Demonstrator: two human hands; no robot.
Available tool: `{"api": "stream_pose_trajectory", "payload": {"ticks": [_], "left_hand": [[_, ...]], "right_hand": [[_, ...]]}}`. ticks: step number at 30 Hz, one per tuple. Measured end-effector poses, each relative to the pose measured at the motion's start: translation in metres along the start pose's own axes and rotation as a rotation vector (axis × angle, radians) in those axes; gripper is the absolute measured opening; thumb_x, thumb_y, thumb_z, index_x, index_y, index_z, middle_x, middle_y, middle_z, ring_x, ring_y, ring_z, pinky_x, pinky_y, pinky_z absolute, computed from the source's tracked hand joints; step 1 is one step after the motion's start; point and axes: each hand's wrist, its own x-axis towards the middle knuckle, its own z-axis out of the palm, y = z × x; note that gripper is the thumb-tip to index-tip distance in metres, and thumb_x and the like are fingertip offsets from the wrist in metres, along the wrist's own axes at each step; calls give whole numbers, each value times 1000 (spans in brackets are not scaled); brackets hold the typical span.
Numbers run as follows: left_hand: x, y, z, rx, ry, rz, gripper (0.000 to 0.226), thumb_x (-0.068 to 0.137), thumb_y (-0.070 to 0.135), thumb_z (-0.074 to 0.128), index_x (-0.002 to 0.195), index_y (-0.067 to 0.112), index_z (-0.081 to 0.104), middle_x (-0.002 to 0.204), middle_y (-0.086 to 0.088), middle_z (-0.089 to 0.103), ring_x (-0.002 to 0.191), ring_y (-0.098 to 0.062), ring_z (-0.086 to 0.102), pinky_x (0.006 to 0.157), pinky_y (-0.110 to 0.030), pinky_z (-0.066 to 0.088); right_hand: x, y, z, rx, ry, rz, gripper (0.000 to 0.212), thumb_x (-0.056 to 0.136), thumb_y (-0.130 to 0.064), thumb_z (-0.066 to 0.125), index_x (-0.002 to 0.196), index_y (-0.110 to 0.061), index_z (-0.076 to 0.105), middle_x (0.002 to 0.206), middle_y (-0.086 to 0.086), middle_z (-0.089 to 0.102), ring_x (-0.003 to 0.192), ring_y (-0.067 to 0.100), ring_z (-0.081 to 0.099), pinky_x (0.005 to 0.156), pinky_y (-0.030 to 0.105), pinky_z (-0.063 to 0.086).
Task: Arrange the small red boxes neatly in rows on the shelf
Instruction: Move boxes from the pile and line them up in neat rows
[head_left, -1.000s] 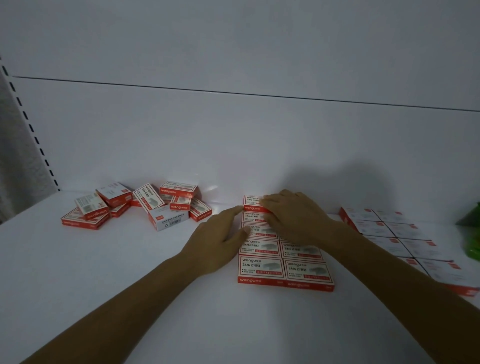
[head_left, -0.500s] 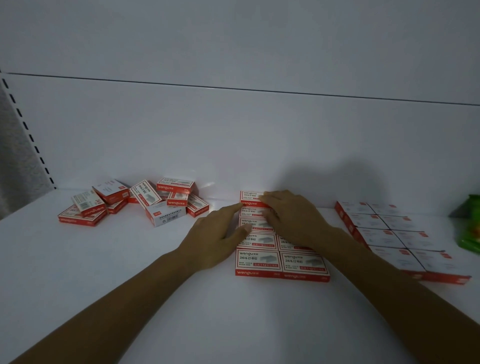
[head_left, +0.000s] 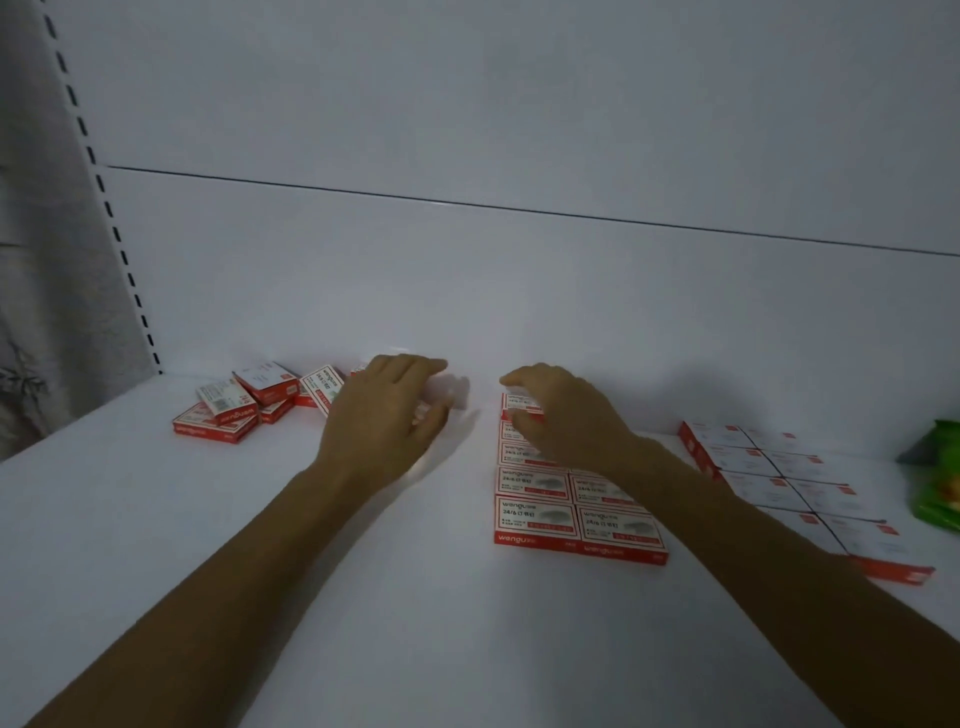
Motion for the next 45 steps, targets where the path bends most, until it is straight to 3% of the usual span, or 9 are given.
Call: {"api": "stream_pose_trajectory", "payload": {"ticks": [8, 11, 19, 22, 28, 32, 36, 40, 45], "left_hand": [[4, -33, -7, -11, 267, -278, 37, 91, 36, 44, 119, 16, 59, 118, -5, 64, 110, -26, 55, 88, -42, 44], [-4, -44, 2, -4, 262, -330, 37, 93, 35, 39, 119, 16, 59, 117, -5, 63, 109, -26, 54, 89, -42, 42], [-2, -65, 16, -169, 242, -623, 33, 96, 33, 44, 121, 14, 56, 117, -5, 62, 109, -24, 54, 91, -41, 44], [-5, -71, 20, -269, 254, -725, 34, 96, 31, 41, 120, 13, 55, 115, -7, 62, 108, -23, 54, 90, -42, 47], [-5, -65, 17, -362, 301, -748, 36, 96, 35, 42, 122, 15, 55, 119, -4, 62, 111, -21, 53, 93, -42, 46], [-9, -58, 10, -478, 352, -677, 39, 94, 44, 44, 124, 20, 52, 117, 3, 61, 109, -16, 54, 94, -38, 46], [-5, -45, 5, -762, 364, -700, 41, 85, 56, 47, 114, 29, 55, 99, 19, 63, 96, -8, 62, 83, -29, 52], [7, -28, -6, -1077, 358, -695, 21, 91, 39, 54, 97, 23, 66, 89, 12, 70, 79, -2, 67, 66, -14, 52], [12, -14, -12, -1348, 263, -714, 17, 90, 23, 59, 100, 13, 69, 91, 1, 73, 79, -9, 69, 66, -17, 53]], "right_hand": [[53, -68, 25, -45, -18, -164, 36, 90, -34, 50, 122, -17, 52, 116, 3, 57, 105, 22, 52, 89, 38, 42], [75, -81, 39, -113, -14, -200, 34, 91, -32, 48, 122, -17, 50, 114, 4, 57, 102, 23, 53, 85, 36, 42], [110, -94, 68, -9, -39, -8, 33, 89, -40, 51, 97, -11, 65, 93, 9, 54, 91, 24, 53, 71, 34, 47], [111, -94, 68, 22, -70, 21, 34, 86, -40, 56, 112, -19, 63, 103, 10, 54, 97, 24, 53, 79, 38, 50], [108, -94, 58, 80, -115, 29, 34, 81, -37, 60, 112, -25, 60, 103, 0, 66, 94, 20, 59, 78, 36, 52], [102, -96, 48, 225, 80, 0, 40, 73, -36, 72, 109, -25, 59, 104, -3, 62, 92, 14, 58, 76, 34, 53], [92, -99, 23, 391, 258, -145, 52, 74, -26, 75, 120, -19, 53, 107, -1, 59, 95, 11, 58, 74, 23, 53], [80, -97, 8, 276, 345, -248, 51, 76, -29, 71, 121, -13, 55, 108, 3, 62, 92, 13, 59, 75, 26, 53], [66, -86, 2, 173, 296, -166, 58, 74, -36, 74, 124, -21, 51, 113, -4, 59, 98, 9, 56, 78, 31, 53]]}}
